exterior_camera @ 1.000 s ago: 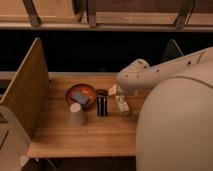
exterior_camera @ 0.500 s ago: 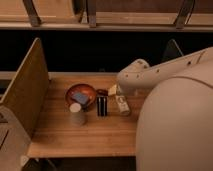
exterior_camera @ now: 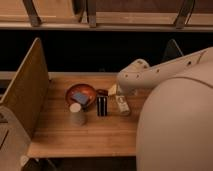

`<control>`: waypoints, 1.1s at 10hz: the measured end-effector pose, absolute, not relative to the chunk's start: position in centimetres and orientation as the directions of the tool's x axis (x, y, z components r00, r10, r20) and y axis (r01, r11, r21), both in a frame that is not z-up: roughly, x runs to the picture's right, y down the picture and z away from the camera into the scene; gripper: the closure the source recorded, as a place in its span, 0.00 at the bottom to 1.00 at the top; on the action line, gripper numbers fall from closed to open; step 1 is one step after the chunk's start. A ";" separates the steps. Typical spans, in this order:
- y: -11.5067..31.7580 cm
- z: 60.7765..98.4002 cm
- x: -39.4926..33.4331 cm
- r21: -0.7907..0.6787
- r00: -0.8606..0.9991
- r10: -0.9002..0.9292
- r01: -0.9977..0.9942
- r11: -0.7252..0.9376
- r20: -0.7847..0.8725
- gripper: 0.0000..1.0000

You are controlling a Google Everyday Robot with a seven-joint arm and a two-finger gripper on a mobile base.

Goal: Place the ceramic cup over the eraser

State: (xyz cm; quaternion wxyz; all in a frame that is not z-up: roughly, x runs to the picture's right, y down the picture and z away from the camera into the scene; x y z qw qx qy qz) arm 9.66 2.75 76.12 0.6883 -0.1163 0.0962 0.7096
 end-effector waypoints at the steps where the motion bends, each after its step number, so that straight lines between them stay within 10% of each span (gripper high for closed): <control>1: 2.3 75.5 9.3 -0.025 0.013 0.955 -1.000 0.006 -0.296 0.20; 11: 5.7 74.9 -9.4 -0.394 0.466 0.801 -0.863 0.318 -0.375 0.20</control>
